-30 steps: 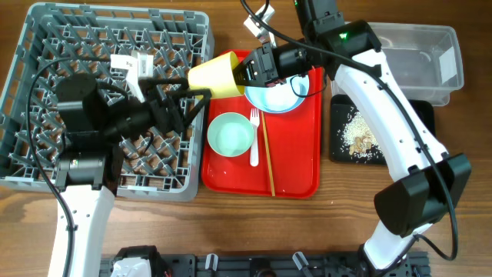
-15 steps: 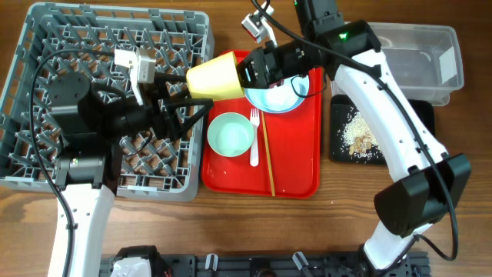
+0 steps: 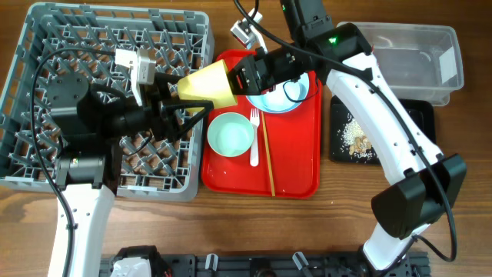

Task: Sort waste into correct bins and load items into the dishwasher rack
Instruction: 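Hand the yellow cup from the right gripper to the left gripper, then lower the yellow cup into the dish rack with the left gripper and release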

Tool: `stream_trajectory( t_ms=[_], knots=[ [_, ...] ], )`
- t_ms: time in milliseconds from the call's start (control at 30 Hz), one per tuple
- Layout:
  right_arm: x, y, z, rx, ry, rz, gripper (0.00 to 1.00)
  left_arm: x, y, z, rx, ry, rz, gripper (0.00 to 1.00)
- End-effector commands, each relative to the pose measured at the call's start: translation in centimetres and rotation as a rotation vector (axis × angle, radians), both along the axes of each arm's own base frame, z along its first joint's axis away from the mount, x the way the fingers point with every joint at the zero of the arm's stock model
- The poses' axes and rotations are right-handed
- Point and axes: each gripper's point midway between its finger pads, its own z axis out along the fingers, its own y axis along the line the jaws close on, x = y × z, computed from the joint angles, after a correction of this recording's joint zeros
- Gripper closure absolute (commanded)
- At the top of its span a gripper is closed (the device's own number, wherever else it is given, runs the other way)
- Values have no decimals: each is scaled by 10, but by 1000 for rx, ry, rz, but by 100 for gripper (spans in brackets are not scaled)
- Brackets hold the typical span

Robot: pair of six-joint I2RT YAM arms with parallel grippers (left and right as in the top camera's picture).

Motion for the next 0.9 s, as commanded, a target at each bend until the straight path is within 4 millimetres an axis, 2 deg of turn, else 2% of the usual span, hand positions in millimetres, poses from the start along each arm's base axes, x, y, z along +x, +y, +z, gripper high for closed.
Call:
stream_trajectory(
  t_ms=[0, 167, 733, 767, 867],
  knots=[
    [-3, 0, 4, 12, -5, 11, 96, -5, -3, 6, -4, -16, -31, 20],
    [-4, 0, 4, 9, 1, 11, 96, -5, -3, 6, -3, -16, -30, 27],
    [-4, 0, 4, 8, 2, 10, 94, -4, -2, 6, -3, -16, -28, 37],
    [-4, 0, 4, 9, 2, 10, 93, -4, -2, 6, -3, -15, -26, 38],
    [-4, 0, 4, 8, 2, 10, 80, -3, -2, 6, -2, -15, -21, 39]
  ],
)
